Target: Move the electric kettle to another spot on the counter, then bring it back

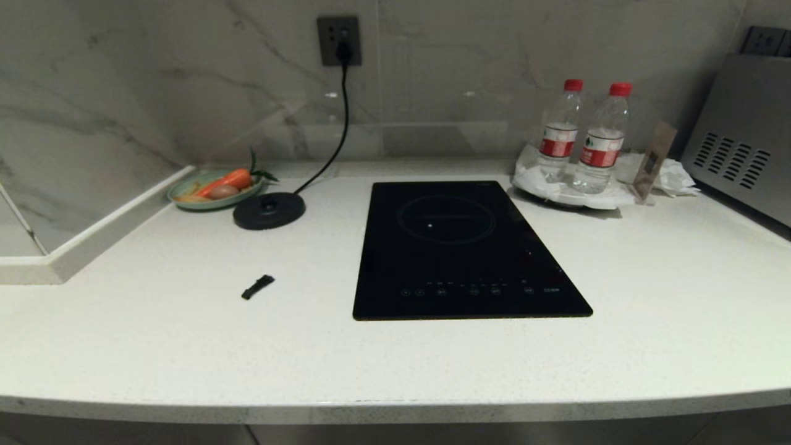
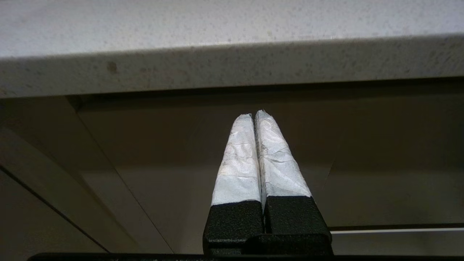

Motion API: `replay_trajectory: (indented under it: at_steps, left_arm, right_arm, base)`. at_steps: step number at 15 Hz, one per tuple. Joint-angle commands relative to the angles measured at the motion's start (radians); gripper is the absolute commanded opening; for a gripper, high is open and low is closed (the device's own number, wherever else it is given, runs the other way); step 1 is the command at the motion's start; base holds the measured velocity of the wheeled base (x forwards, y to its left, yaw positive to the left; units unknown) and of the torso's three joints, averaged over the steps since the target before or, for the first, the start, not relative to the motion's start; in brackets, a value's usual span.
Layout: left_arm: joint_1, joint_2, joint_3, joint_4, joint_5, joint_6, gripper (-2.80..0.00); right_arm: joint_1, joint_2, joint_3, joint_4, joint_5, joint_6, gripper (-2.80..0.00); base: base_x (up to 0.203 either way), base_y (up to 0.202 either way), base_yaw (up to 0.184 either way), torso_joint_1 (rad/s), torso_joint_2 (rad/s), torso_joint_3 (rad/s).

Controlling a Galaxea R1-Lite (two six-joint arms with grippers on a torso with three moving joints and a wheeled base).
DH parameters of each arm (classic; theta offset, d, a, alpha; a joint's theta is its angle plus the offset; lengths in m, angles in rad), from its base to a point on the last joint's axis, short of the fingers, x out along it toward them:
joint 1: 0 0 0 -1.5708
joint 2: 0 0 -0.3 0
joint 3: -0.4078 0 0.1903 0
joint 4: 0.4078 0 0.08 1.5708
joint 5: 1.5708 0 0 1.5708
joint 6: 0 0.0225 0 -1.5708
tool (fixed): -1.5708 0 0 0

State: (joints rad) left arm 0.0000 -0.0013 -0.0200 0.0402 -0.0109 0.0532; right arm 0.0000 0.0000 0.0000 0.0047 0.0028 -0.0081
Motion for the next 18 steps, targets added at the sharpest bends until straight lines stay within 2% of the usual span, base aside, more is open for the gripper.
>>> replay_trajectory:
  at_steps: [1, 6, 18]
  left_arm:
    - [0.0, 0.001, 0.0, 0.0, 0.0, 0.0, -2.8]
    - [0.0, 0.001, 0.0, 0.001, -0.001, 0.0, -2.8]
    - [0.0, 0.001, 0.0, 0.001, 0.0, 0.0, -2.8]
  right_arm:
    - [0.0, 0.001, 0.0, 0.0, 0.0, -0.001, -2.8]
    - [0.0, 0.0, 0.0, 0.0, 0.0, -0.003, -2.8]
    - [0.0, 0.0, 0.0, 0.0, 0.0, -0.001, -2.8]
  base:
    - [0.0, 0.0, 0.0, -0.072, 0.48, 0.403]
    - [0.0, 0.0, 0.0, -0.034, 0.34, 0.3]
    - [0.0, 0.0, 0.0, 0.0, 0.01, 0.011]
